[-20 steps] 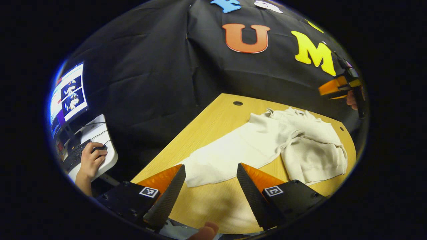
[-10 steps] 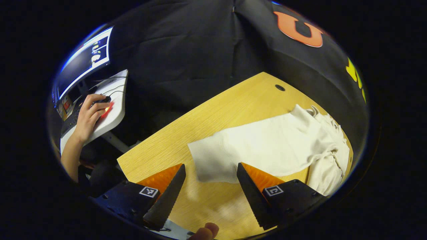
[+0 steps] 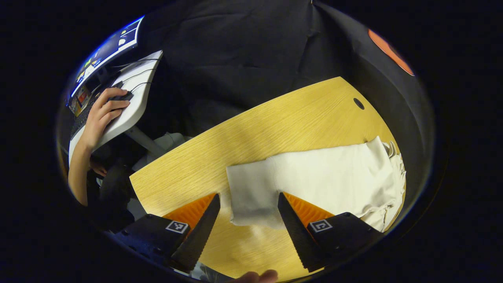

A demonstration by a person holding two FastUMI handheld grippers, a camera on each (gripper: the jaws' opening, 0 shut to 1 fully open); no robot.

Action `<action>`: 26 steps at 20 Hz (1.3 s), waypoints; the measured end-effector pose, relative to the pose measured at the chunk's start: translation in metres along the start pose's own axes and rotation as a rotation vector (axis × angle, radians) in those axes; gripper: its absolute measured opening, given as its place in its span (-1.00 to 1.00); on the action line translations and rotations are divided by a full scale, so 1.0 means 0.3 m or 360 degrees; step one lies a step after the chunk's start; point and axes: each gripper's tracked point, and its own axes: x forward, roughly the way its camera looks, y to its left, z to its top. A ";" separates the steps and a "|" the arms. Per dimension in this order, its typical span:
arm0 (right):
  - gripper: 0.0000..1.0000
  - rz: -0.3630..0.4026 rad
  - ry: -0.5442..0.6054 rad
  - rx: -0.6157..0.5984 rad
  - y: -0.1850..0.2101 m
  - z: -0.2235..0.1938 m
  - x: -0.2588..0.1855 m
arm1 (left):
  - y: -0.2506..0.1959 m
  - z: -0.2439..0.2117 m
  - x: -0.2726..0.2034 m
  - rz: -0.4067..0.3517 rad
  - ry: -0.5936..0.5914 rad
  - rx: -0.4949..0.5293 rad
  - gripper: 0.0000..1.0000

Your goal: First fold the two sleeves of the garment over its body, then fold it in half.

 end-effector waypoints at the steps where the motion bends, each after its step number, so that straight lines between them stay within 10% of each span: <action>1: 0.99 0.0020 0.0000 -0.0022 0.027 0.005 0.002 | 0.004 0.003 -0.002 0.0019 0.0011 0.0020 0.87; 9: 0.97 -0.0002 -0.0004 -0.0079 0.076 -0.024 -0.005 | -0.034 0.005 0.006 -0.0032 0.0076 0.0025 0.32; 16: 0.96 -0.0002 0.0033 0.0050 0.013 -0.071 0.004 | -0.079 0.005 0.006 -0.0097 0.0165 0.0002 -0.69; 26: 0.96 -0.0072 0.0029 0.0168 -0.143 -0.111 0.009 | -0.119 0.071 -0.112 -0.0043 0.0123 0.0123 -0.94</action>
